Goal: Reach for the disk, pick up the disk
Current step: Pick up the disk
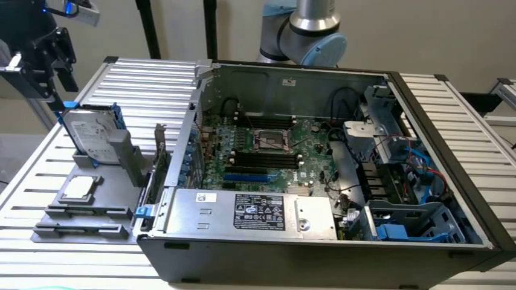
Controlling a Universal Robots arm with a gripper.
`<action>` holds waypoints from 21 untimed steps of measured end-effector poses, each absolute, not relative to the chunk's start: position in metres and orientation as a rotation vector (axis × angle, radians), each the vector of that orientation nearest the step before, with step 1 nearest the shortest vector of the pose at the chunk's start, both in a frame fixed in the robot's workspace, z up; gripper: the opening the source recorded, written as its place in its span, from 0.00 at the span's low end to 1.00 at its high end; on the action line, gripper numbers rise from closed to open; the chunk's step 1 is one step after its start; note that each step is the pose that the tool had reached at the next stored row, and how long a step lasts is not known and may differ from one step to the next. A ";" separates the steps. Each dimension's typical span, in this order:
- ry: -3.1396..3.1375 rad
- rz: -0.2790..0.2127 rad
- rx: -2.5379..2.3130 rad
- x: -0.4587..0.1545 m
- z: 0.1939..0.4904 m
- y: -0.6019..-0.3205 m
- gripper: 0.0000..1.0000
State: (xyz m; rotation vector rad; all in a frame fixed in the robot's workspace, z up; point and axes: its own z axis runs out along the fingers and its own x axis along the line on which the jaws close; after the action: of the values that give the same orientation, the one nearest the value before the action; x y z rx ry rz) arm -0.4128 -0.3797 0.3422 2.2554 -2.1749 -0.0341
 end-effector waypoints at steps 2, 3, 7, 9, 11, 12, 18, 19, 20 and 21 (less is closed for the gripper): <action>-2.176 -0.034 2.254 -0.413 0.339 -0.380 0.60; -2.177 -0.034 2.253 -0.413 0.337 -0.380 0.60; -2.178 -0.034 2.252 -0.413 0.330 -0.379 0.60; -2.178 -0.034 2.252 -0.413 0.327 -0.378 0.60; -2.178 -0.034 2.252 -0.413 0.324 -0.378 0.60; -2.178 -0.034 2.252 -0.413 0.322 -0.378 0.60; -2.179 -0.033 2.252 -0.414 0.311 -0.378 0.60; -2.179 -0.033 2.252 -0.415 0.310 -0.378 0.60; -2.179 -0.033 2.252 -0.415 0.308 -0.378 0.60; -2.179 -0.032 2.253 -0.415 0.306 -0.377 0.60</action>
State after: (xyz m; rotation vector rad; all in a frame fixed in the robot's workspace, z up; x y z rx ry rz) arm -0.4150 -0.3775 0.3061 2.2527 -2.1792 -0.0323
